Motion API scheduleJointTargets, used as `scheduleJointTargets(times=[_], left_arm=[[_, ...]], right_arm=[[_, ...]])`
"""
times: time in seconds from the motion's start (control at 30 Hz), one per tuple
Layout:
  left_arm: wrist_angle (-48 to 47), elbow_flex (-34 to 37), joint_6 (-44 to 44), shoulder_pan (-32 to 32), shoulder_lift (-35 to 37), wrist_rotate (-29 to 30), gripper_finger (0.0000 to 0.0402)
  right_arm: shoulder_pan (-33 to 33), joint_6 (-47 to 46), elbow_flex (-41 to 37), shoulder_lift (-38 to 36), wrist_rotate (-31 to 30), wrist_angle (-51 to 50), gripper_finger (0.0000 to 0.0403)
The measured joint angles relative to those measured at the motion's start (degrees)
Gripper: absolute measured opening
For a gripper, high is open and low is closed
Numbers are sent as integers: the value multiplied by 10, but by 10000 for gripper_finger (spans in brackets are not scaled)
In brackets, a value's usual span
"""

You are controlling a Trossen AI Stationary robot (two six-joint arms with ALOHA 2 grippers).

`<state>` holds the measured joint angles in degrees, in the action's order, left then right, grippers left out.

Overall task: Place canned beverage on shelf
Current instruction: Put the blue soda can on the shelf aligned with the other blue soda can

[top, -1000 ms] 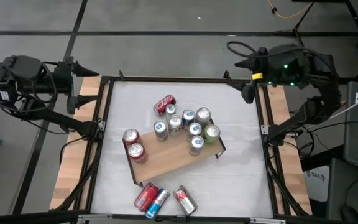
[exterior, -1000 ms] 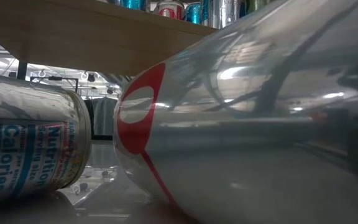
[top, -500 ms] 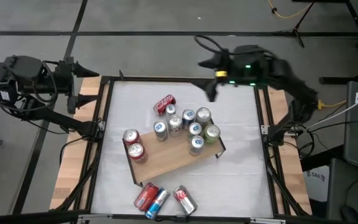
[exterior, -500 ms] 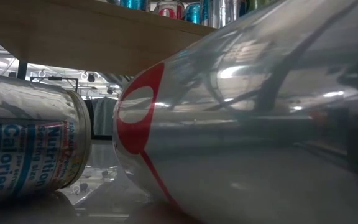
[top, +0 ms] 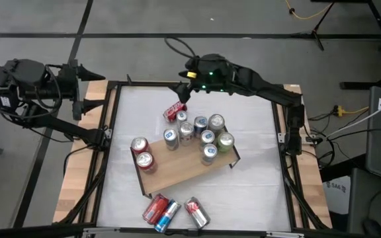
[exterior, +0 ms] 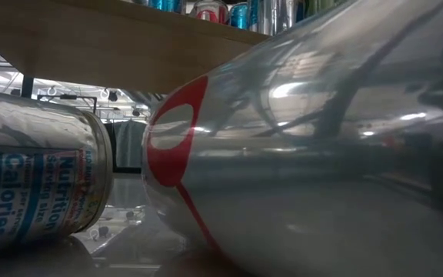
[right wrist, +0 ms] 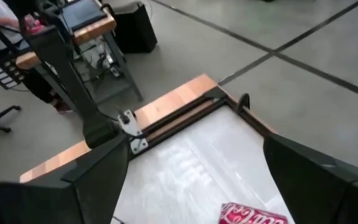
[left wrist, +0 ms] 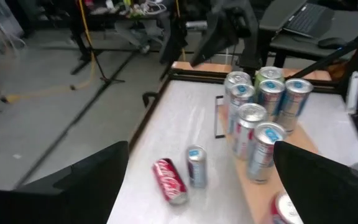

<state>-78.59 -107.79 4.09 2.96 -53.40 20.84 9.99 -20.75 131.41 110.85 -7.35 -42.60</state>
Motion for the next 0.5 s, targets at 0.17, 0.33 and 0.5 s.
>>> scheduleJointTargets(times=[0.17,0.33,0.5], left_arm=[[36,0,-57,0,-25,30,393],[52,0,-144,-18,-74,30,393],[65,0,-224,-78,-128,-1,393]], right_arm=[[2,2,0,-8,8,-1,356],[2,15,2,-20,5,1,356],[2,15,2,-21,9,0,356]])
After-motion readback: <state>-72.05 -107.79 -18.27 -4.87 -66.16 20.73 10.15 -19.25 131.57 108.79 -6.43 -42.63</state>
